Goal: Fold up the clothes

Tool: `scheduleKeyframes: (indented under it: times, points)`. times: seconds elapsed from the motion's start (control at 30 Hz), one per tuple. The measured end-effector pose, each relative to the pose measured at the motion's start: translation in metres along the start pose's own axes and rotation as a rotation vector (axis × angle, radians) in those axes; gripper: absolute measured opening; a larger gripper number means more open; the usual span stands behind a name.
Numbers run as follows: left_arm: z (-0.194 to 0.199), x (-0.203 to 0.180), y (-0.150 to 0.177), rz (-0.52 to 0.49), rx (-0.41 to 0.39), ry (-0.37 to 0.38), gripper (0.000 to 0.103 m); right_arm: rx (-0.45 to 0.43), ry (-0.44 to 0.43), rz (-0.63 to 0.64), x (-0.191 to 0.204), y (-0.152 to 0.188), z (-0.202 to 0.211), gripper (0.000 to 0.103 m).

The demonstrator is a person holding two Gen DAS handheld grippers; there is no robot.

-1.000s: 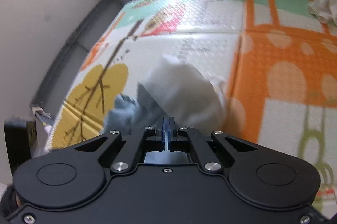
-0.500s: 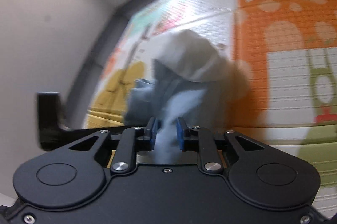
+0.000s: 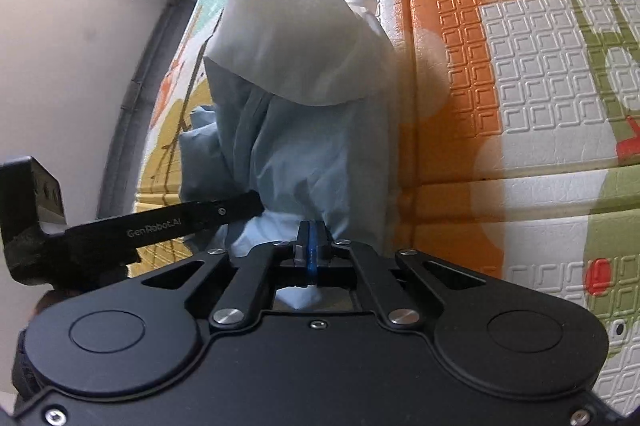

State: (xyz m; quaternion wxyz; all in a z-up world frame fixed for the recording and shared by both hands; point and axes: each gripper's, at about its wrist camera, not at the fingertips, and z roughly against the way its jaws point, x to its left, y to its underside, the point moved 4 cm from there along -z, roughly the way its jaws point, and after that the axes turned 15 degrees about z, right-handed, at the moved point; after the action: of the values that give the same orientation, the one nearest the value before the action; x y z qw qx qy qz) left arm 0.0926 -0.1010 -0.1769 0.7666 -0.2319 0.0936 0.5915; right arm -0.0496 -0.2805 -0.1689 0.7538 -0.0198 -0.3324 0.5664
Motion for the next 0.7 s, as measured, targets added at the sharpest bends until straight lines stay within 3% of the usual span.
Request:
scheduleKeyframes:
  times: [0.3, 0.4, 0.53, 0.7]
  points:
    - [0.000, 0.001, -0.001, -0.004, 0.013, -0.010, 0.010, 0.024, 0.040, 0.069, 0.008, -0.001, -0.002, 0.000]
    - [0.003, -0.002, 0.000, -0.021, 0.004, -0.018, 0.011, -0.006, 0.009, 0.057, 0.013, -0.008, 0.010, 0.001]
    - [0.007, -0.006, 0.001, -0.029, -0.001, -0.023, 0.011, -0.121, 0.008, 0.051, 0.018, -0.026, 0.037, 0.003]
    - [0.007, -0.009, 0.000, -0.038, 0.001, -0.033, 0.012, -0.208, 0.163, 0.101, 0.015, -0.056, 0.048, 0.004]
